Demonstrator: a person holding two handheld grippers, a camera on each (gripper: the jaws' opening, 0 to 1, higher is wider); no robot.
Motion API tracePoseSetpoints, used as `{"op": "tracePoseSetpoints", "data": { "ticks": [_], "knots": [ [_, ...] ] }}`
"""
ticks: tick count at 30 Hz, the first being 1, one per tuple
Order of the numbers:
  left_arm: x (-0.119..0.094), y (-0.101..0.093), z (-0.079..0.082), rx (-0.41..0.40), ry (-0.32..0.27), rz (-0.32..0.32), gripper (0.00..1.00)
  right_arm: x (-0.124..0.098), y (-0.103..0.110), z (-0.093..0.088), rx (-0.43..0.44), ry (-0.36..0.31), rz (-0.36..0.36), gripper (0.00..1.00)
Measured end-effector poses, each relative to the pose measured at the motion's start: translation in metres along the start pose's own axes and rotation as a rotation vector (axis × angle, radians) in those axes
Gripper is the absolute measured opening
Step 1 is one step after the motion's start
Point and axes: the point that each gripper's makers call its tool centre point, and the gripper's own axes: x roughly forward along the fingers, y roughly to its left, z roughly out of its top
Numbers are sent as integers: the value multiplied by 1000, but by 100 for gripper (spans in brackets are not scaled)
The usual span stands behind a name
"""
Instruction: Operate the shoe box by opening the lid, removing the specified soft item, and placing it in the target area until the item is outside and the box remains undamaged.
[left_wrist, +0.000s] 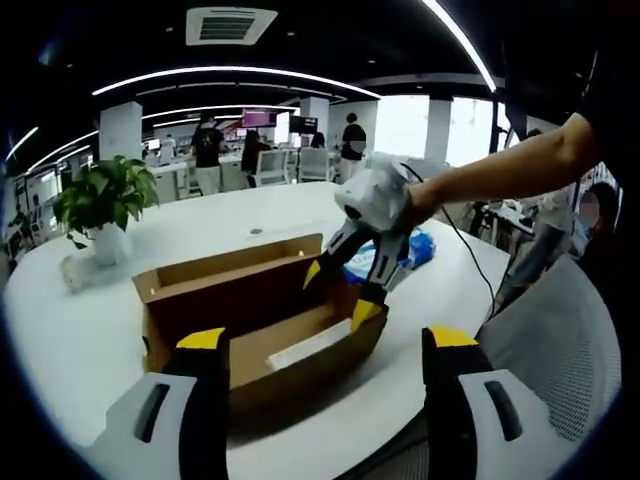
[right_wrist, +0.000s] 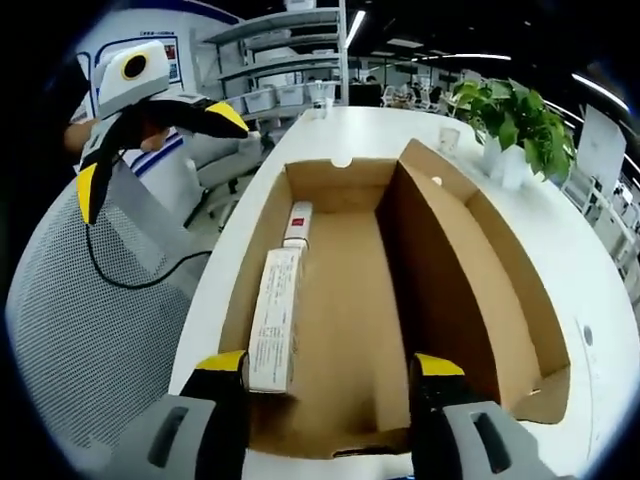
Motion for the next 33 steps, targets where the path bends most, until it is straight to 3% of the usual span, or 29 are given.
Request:
{"op": "tracePoseSetpoints", "data": {
  "ticks": [4, 12, 23, 28, 33],
  "knots": [
    [0, 2, 1, 32, -1, 17, 80, 0, -2, 1, -8, -3, -10, 66],
    [0, 1, 0, 19, -2, 14, 78, -4, -10, 1, -19, 3, -41, 64],
    [2, 0, -3, 17, 9, 7, 78, 4, 0, 12, -15, -28, -5, 58],
    [2, -1, -4, 21, 11, 8, 78, 14, 6, 12, -30, -20, 2, 53],
    [3, -1, -4, 25, 10, 6, 78, 21, 14, 14, -63, -19, 18, 41]
  ]
}}
